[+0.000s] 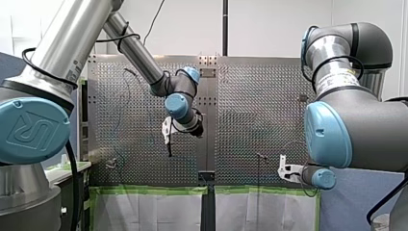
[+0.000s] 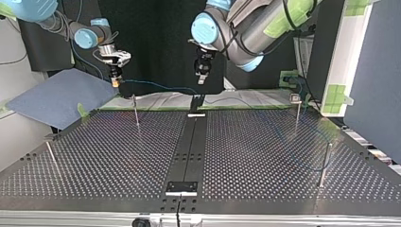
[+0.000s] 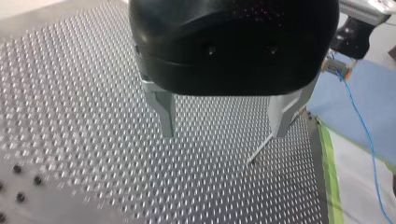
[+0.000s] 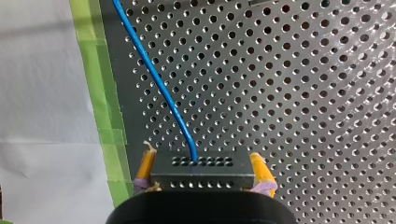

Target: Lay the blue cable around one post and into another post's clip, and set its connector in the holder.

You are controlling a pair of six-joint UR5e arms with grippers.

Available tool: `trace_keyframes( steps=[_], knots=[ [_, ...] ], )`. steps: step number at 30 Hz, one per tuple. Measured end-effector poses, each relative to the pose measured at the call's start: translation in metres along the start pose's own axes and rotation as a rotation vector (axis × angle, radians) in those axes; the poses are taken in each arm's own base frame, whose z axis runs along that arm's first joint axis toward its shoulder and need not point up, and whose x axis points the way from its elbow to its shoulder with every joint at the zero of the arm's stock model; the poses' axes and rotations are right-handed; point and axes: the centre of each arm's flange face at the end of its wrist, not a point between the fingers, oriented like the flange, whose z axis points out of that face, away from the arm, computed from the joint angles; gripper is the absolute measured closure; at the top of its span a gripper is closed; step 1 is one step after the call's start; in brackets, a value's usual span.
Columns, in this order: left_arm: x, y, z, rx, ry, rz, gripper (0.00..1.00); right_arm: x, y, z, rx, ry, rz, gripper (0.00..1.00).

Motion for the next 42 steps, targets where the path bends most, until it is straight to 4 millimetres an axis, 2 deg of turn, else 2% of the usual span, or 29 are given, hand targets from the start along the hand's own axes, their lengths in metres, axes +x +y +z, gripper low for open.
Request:
trace_keyframes(
  steps=[7, 10, 23, 31, 42],
  knots=[
    [0.017, -0.036, 0.012, 0.078, -0.032, -0.006, 0.02, 0.000, -0.002, 0.000, 0.003, -0.002, 0.000, 1.00],
    [0.030, -0.049, 0.015, 0.110, -0.035, -0.011, 0.02, 0.000, -0.002, 0.000, 0.004, -0.002, 0.000, 1.00],
    [0.111, -0.086, 0.005, 0.256, 0.028, -0.018, 0.02, -0.001, -0.002, 0.000, 0.004, -0.002, 0.004, 1.00],
    [0.139, -0.086, 0.016, 0.279, 0.035, -0.047, 0.02, -0.001, -0.003, 0.000, 0.004, -0.002, 0.010, 1.00],
    [0.161, -0.076, 0.055, 0.289, 0.002, -0.077, 0.02, -0.001, -0.003, 0.000, 0.004, -0.003, 0.011, 1.00]
  ],
)
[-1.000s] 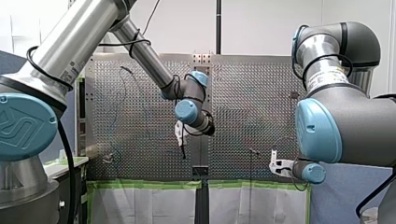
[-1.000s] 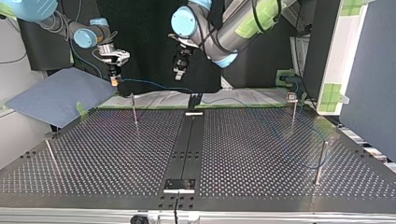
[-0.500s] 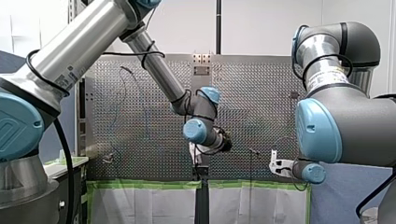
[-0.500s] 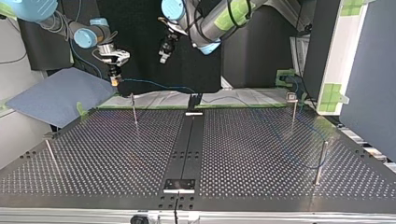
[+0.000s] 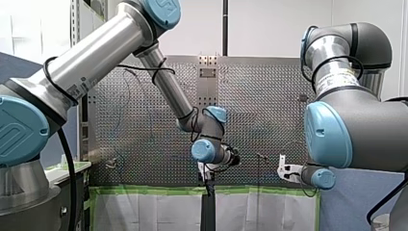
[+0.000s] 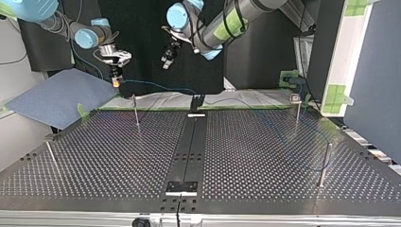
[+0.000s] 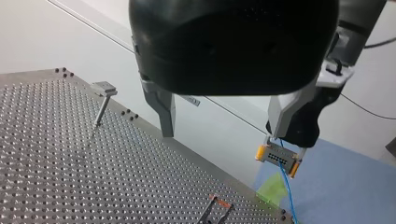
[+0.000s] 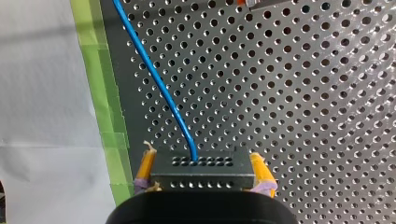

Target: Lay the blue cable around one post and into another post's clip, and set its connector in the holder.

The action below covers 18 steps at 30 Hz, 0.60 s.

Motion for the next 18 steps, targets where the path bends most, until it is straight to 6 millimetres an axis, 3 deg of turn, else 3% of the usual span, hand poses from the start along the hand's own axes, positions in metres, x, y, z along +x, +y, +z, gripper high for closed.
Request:
trace_keyframes(
  steps=[18],
  knots=[
    [0.017, 0.035, 0.067, 0.032, -0.072, 0.001, 0.02, 0.001, 0.002, 0.000, -0.005, 0.005, -0.001, 1.00]
  ],
)
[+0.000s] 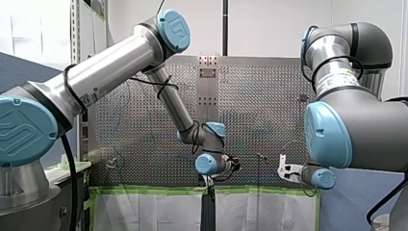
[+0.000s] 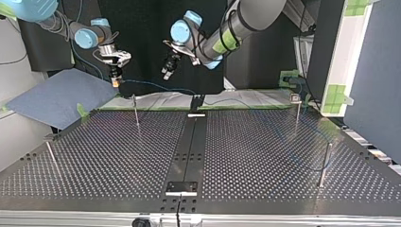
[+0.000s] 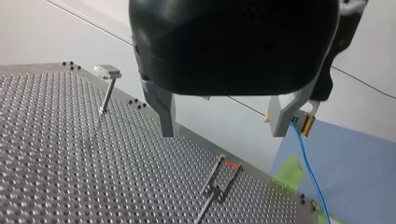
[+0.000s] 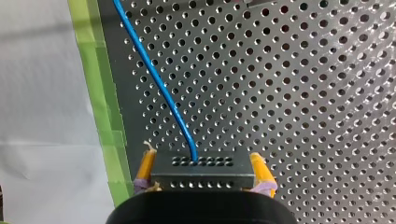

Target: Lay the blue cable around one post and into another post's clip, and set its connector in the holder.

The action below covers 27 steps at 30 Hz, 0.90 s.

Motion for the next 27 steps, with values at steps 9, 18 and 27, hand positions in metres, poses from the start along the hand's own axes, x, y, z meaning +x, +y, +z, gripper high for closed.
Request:
trace_keyframes(
  steps=[9, 18, 27],
  knots=[
    [0.023, 0.031, 0.017, -0.040, 0.027, 0.006, 0.02, 0.000, 0.002, 0.000, -0.011, 0.005, 0.007, 1.00],
    [0.047, 0.052, 0.033, -0.071, 0.056, 0.023, 0.02, 0.001, 0.003, 0.000, -0.016, 0.006, 0.007, 1.00],
    [0.084, 0.101, 0.031, -0.149, 0.116, 0.043, 0.02, 0.000, 0.003, 0.000, -0.021, 0.005, 0.006, 1.00]
  ],
)
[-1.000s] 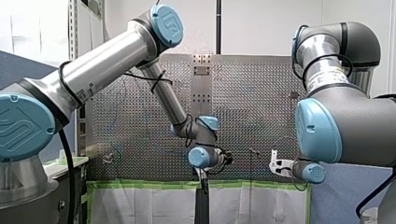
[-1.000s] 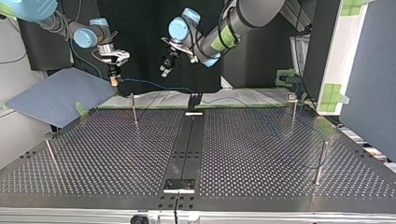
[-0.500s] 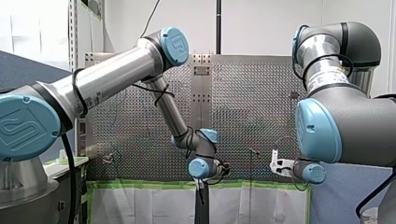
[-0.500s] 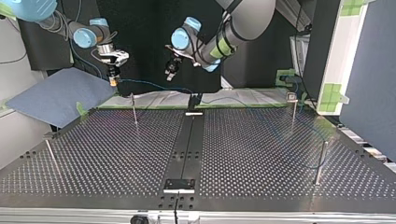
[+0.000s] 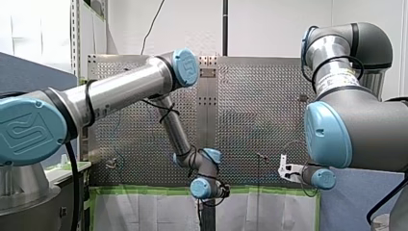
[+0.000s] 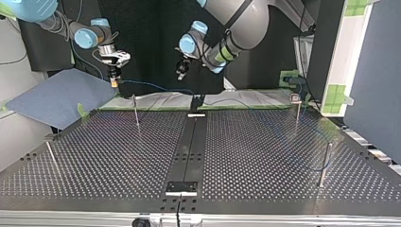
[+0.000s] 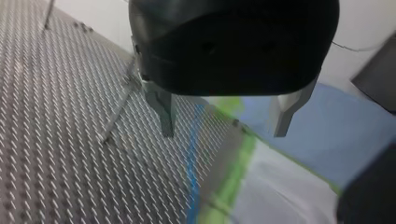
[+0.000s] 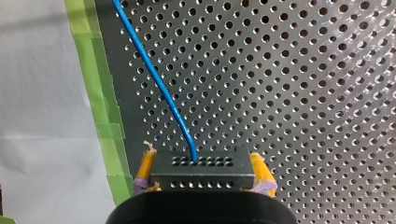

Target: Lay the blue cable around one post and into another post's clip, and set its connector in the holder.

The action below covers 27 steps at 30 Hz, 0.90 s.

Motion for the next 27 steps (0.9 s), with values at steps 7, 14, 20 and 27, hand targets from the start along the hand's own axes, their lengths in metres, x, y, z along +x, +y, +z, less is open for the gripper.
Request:
trace_keyframes(
  steps=[7, 14, 20, 27],
  knots=[
    [0.026, 0.031, 0.003, -0.048, 0.036, 0.023, 0.02, 0.000, 0.000, 0.000, 0.000, -0.002, -0.001, 1.00],
    [0.055, 0.051, 0.009, -0.076, 0.063, 0.069, 0.02, 0.000, -0.001, 0.000, 0.001, -0.002, -0.001, 1.00],
    [0.081, 0.071, 0.005, -0.126, 0.099, 0.110, 0.02, 0.000, -0.001, 0.000, 0.001, -0.001, -0.001, 1.00],
    [0.072, 0.063, 0.002, -0.158, 0.084, 0.169, 0.02, 0.000, -0.001, 0.000, 0.001, 0.000, -0.001, 1.00]
  ],
)
